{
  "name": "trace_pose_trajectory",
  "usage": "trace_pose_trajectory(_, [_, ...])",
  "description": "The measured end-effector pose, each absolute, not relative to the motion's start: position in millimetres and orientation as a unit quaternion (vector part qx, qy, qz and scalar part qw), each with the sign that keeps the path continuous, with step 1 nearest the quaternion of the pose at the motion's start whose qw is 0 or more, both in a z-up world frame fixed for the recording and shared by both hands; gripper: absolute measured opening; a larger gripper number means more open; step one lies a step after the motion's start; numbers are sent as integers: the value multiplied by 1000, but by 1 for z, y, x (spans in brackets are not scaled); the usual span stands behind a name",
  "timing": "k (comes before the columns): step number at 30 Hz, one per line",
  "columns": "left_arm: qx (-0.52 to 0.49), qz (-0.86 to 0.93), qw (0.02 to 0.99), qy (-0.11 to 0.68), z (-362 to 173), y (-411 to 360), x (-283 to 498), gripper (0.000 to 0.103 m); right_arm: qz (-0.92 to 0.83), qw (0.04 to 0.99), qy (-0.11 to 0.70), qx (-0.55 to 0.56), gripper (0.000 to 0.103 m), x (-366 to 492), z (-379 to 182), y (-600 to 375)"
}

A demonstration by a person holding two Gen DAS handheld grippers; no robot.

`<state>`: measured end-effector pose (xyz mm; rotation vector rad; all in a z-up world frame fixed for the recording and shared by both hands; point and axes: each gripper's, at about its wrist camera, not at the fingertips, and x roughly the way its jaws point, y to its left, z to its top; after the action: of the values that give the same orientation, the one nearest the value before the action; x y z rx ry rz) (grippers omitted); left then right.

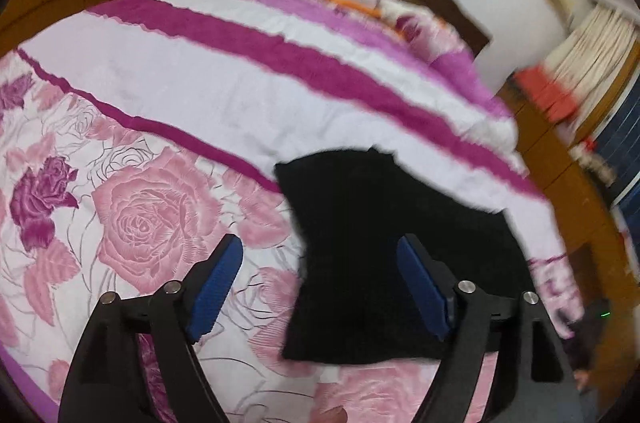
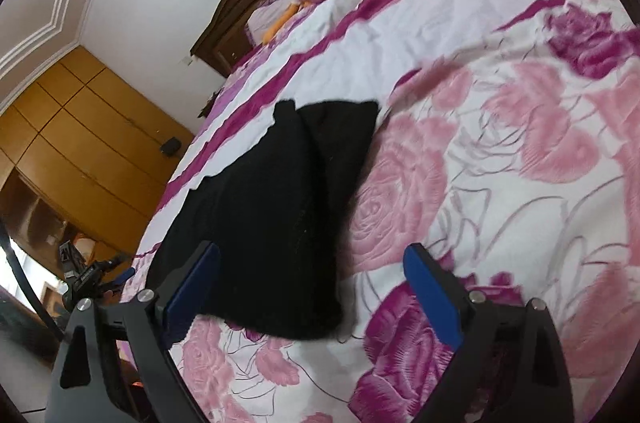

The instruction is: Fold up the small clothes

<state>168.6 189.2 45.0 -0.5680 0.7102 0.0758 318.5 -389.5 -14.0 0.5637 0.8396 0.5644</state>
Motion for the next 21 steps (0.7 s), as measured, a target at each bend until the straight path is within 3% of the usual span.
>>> trace_pose_trajectory(4, [-282,11,904,321,50,182,163,68,286,825,401,275,97,340,-26,-381])
trace_pose_trajectory(18, [-213,-13,903,373,39,131,193,68,374,790,406,266,99,439,-43,-338])
trace_pose_trajectory(20, [-206,-7,906,371,38,125,191,68,372,790,404,272,94,436,-44,-342])
trace_pose_trajectory(21, [-202,-4,910,362,40,122,189,68,362,791,408,275,83,435,-45,-345])
